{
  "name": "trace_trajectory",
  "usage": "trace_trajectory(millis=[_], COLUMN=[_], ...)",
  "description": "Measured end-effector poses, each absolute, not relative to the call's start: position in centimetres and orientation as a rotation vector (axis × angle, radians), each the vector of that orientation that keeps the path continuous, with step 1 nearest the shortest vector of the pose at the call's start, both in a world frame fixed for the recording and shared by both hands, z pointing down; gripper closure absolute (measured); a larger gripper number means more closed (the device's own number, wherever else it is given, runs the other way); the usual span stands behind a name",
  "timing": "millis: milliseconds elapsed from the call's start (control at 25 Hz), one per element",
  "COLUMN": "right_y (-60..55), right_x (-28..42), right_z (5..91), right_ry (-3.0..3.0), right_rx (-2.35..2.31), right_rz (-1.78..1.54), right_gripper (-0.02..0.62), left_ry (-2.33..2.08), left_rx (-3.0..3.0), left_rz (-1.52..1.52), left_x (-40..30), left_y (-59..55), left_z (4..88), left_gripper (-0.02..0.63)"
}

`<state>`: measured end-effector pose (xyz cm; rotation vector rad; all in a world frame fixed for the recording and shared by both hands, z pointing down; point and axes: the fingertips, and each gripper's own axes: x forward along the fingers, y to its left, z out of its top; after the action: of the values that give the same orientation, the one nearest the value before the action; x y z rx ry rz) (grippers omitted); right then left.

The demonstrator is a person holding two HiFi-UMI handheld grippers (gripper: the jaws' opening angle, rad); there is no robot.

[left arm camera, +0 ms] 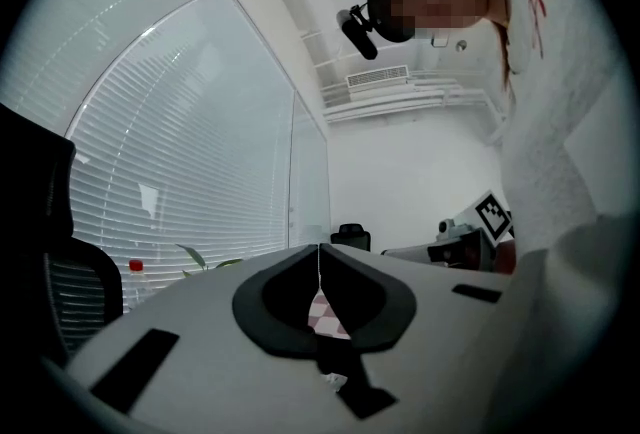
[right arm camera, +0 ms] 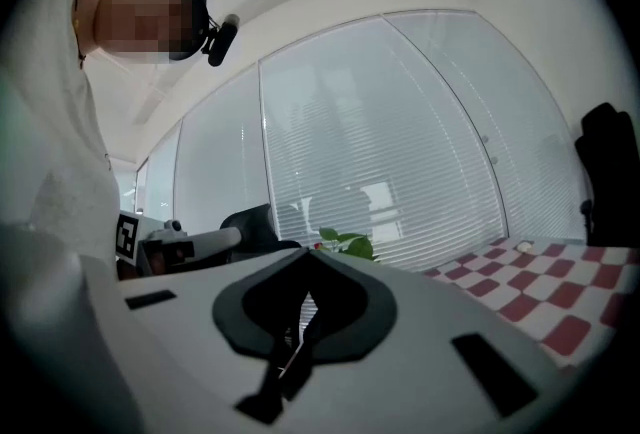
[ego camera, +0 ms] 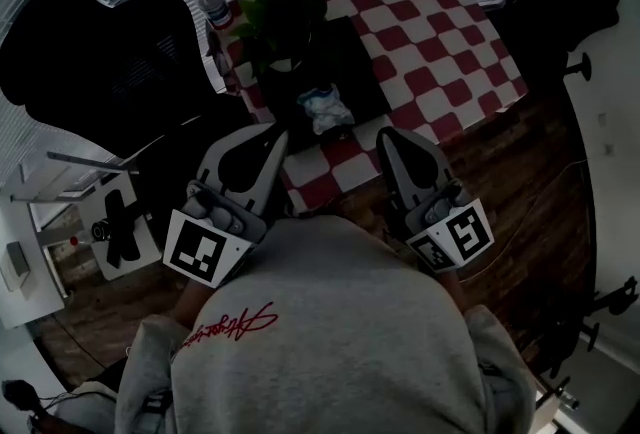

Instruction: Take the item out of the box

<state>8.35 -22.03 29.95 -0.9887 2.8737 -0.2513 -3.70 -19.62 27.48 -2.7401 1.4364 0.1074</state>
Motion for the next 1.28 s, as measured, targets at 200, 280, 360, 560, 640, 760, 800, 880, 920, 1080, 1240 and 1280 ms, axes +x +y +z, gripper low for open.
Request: trace_trajectory(millis=[200,280,360,560,640,760,800,880,920,1080,1240,1280], right_y=[-22.7,-23.0,-23.2,-23.5,-23.6,-24.0,-24.1,-24.4,-24.6,-24.8,-24.8,-24.9], right_x=[8.0,7.6,7.0,6.1,5.5,4.6,4.4,3.9,3.7,2.8,1.7,1.5], right_z=[30.1,30.5,31.0,31.7,32.1,32.8,33.1,33.7,34.0,35.0,36.4,36.8], right_ry=[2.899,2.928,2.969,3.010,3.024,3.073,3.091,3.126,3.140,3.194,3.279,3.299], right_rx=[-0.954,-0.933,-0.897,-0.836,-0.809,-0.769,-0.756,-0.738,-0.733,-0.687,-0.614,-0.618], right_rz=[-0.244,-0.259,-0.273,-0.283,-0.282,-0.256,-0.254,-0.256,-0.258,-0.265,-0.245,-0.237], right_gripper=[0.584,0.584,0.583,0.583,0.583,0.583,0.583,0.581,0.581,0.576,0.488,0.481], left_ry=[1.507,1.534,1.552,1.586,1.611,1.641,1.652,1.671,1.679,1.715,1.753,1.761], left_rx=[-2.709,-2.691,-2.673,-2.653,-2.640,-2.620,-2.617,-2.608,-2.601,-2.575,-2.550,-2.542], left_rz=[0.109,0.114,0.109,0.112,0.108,0.102,0.101,0.096,0.093,0.092,0.095,0.099], left_x=[-4.3,-4.7,-4.9,-5.3,-5.8,-6.4,-6.5,-6.8,-7.0,-7.8,-8.6,-8.8], left_y=[-19.4,-19.2,-19.1,-18.8,-18.6,-18.3,-18.2,-18.0,-17.9,-17.4,-17.0,-17.0], left_z=[27.8,27.8,27.8,27.6,27.6,27.7,27.8,27.8,27.8,27.8,27.8,27.7], left_gripper=[0.589,0.589,0.589,0.589,0.589,0.589,0.589,0.589,0.589,0.589,0.589,0.589])
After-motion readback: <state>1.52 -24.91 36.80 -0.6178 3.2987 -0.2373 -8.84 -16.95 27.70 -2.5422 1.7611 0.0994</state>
